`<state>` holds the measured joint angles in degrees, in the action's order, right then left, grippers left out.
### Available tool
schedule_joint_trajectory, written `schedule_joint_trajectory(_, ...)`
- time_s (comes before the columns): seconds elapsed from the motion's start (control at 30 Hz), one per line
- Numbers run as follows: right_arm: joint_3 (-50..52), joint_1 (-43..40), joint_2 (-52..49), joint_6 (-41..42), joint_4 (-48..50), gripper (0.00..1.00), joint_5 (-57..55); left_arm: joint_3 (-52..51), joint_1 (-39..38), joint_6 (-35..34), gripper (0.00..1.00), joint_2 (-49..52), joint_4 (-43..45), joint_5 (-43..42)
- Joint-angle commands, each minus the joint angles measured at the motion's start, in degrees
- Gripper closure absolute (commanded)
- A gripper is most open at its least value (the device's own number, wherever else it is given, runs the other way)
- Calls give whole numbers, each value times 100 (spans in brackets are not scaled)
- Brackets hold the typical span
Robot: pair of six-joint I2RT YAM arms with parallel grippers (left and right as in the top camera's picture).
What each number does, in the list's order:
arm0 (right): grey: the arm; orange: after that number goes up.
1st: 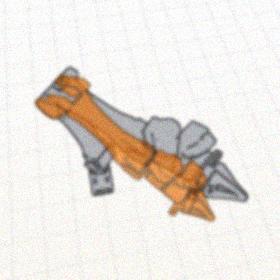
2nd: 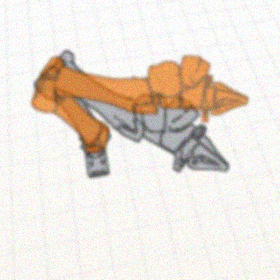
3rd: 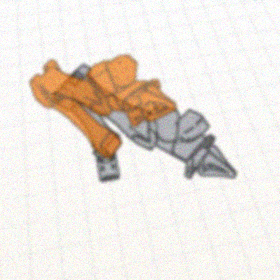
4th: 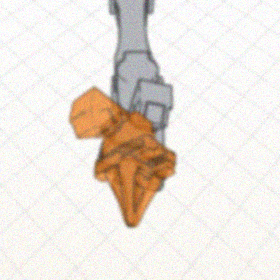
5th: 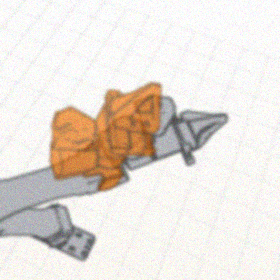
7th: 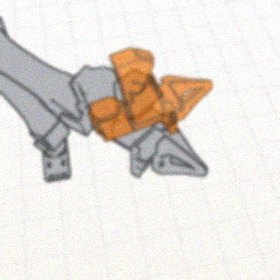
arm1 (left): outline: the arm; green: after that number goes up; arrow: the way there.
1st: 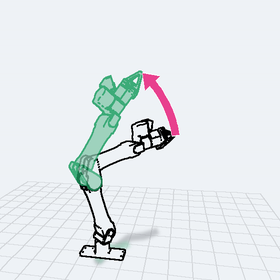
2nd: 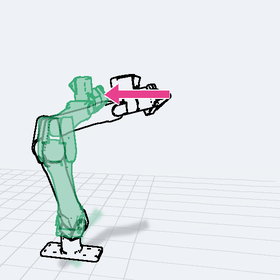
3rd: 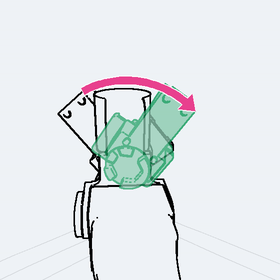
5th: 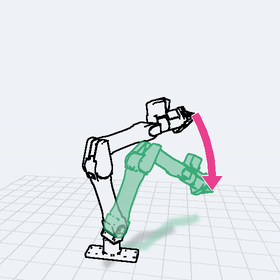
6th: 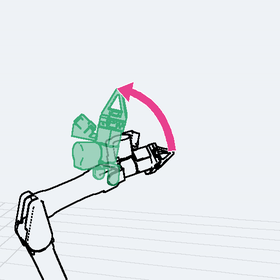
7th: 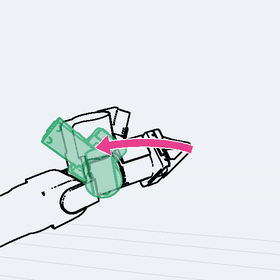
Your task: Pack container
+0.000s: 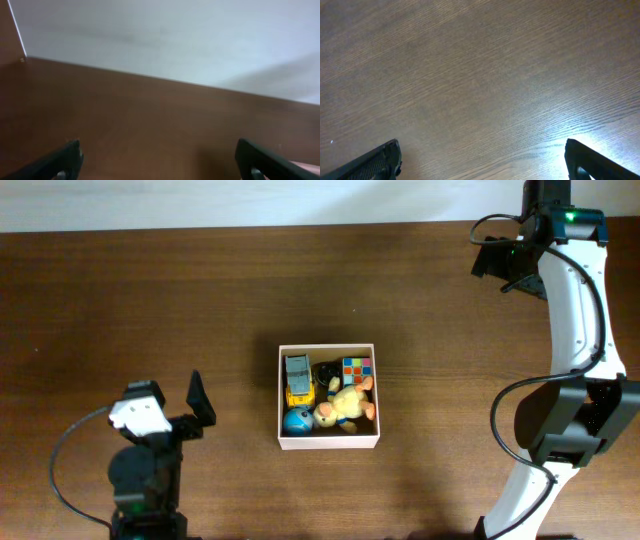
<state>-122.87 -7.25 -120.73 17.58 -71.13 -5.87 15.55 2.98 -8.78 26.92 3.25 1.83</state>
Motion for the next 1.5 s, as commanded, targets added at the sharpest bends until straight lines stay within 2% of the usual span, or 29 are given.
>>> schedule_joint_trajectory(0.0, 20, 0, 2, 9, 0, 1, 31, -459, 31, -107, 1, -557, 122, -122)
schedule_joint_trajectory(0.4, 20, 0, 2, 9, 0, 1, 31, -1493, 111, -105, 1, -1871, -15, -103)
schedule_joint_trajectory(0.6, 20, 0, 2, 9, 0, 1, 31, -1506, 109, -103, 1, -2337, -828, -122)
schedule_joint_trajectory(1.47, 20, 0, 2, 9, 0, 1, 31, -1504, 109, -79, 1, -2485, -802, -122)
